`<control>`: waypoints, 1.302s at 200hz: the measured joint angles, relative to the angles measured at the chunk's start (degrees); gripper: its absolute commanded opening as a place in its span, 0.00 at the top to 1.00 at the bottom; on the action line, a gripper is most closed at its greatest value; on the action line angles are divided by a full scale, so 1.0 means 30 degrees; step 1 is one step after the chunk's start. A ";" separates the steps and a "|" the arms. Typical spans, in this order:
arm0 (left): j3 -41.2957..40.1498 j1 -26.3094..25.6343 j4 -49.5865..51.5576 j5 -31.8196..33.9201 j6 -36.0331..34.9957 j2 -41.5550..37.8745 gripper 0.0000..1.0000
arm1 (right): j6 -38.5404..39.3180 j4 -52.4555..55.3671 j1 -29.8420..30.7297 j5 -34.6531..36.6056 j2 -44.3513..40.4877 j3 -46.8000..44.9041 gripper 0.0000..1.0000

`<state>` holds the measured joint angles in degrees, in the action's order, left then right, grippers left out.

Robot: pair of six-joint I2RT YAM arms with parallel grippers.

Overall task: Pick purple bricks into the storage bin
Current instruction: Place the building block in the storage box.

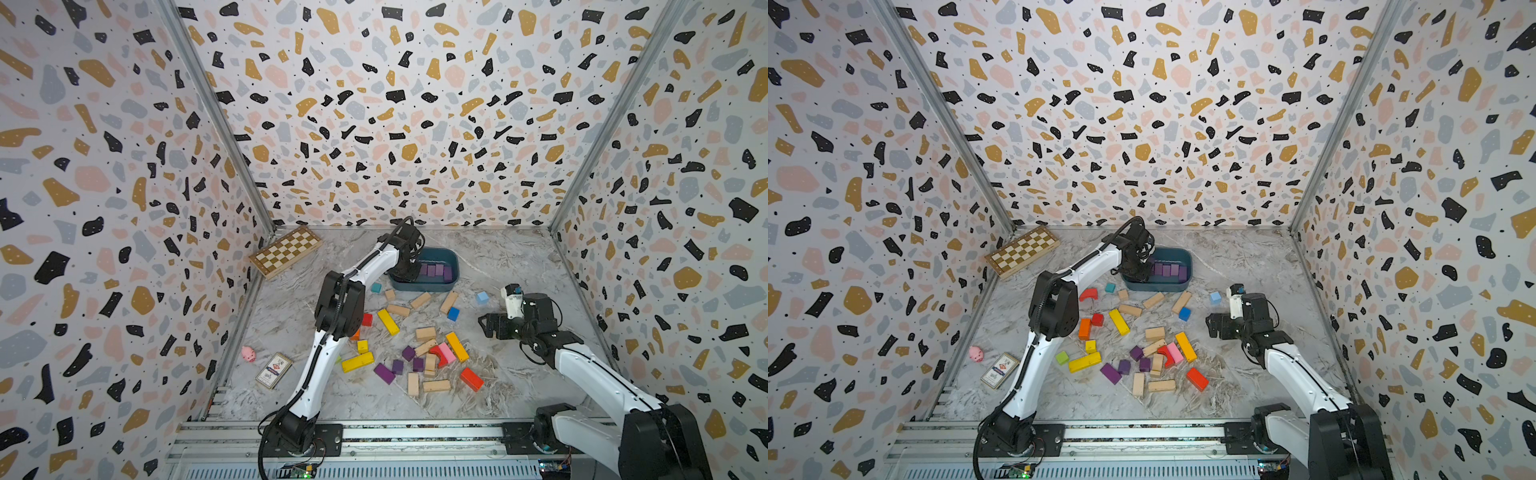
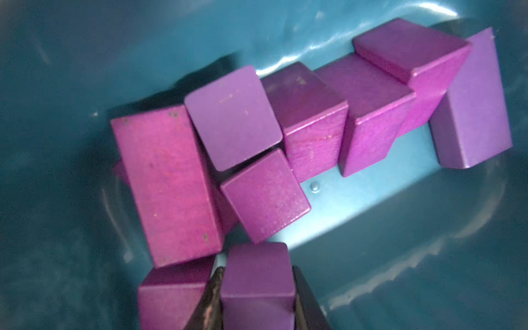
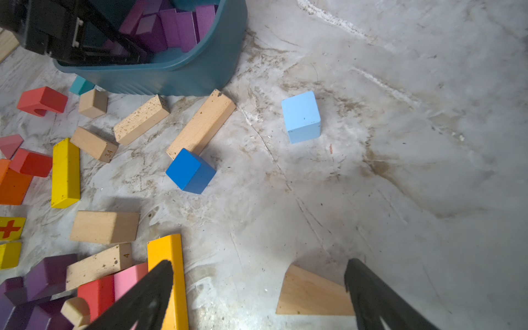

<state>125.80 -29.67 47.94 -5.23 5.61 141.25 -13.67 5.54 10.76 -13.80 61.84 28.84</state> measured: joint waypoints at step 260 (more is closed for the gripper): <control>-0.0532 -0.0007 -0.0539 0.0007 -0.0415 -0.4801 0.12 | 0.0000 -0.0007 -0.0066 -0.0051 0.0000 0.0000 0.05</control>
<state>124.20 -29.69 46.33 -5.21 4.36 126.85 -13.67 5.52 10.57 -13.96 61.84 28.84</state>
